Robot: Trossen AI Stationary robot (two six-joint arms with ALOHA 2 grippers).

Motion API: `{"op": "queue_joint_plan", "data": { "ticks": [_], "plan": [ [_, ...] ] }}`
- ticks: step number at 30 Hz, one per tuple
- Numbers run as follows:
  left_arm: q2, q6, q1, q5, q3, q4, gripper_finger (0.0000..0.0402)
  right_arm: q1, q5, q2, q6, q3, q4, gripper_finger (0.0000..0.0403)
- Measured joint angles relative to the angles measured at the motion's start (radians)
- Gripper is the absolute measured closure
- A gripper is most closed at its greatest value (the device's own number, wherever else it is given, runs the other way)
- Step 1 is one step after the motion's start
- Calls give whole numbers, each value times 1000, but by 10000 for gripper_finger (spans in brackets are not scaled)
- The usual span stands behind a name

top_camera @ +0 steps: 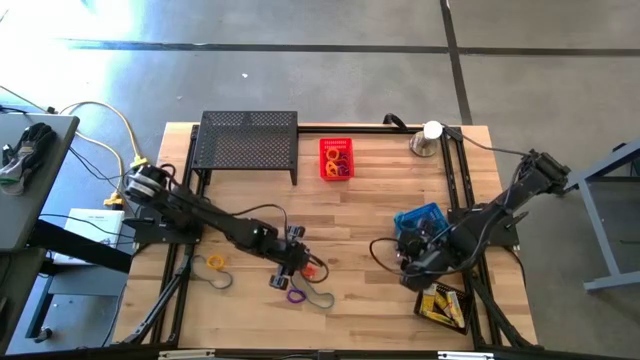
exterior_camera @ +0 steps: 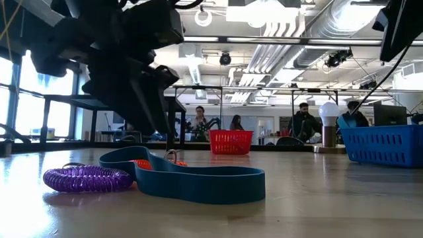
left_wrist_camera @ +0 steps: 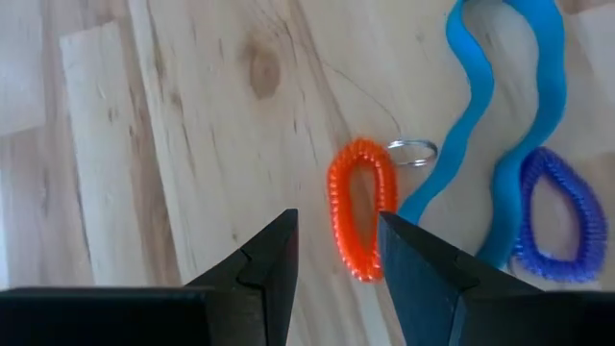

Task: Pick & Place Office Desk Supplies
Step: Put the orange spring keychain into the red bin

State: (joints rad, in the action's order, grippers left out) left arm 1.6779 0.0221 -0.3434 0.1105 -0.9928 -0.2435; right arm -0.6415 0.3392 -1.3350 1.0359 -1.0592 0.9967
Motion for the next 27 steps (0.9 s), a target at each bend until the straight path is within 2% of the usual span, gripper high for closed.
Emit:
{"op": "queue_joint_plan", "data": {
  "ticks": [8, 20, 23, 27],
  "plan": [
    [62, 0, -9, 32, 0, 24, 266, -22, 33, 0, -11, 0, -78, 224],
    [153, -4, -16, 50, -4, 31, 272, -17, 34, 0, -11, 0, -97, 224],
    [159, 20, -16, 51, -4, 21, 303, -17, 45, 0, -11, 0, -97, 224],
    [160, 21, -18, 63, -4, 5, 380, -17, 77, 0, -12, 0, -97, 224]
  ]
}}
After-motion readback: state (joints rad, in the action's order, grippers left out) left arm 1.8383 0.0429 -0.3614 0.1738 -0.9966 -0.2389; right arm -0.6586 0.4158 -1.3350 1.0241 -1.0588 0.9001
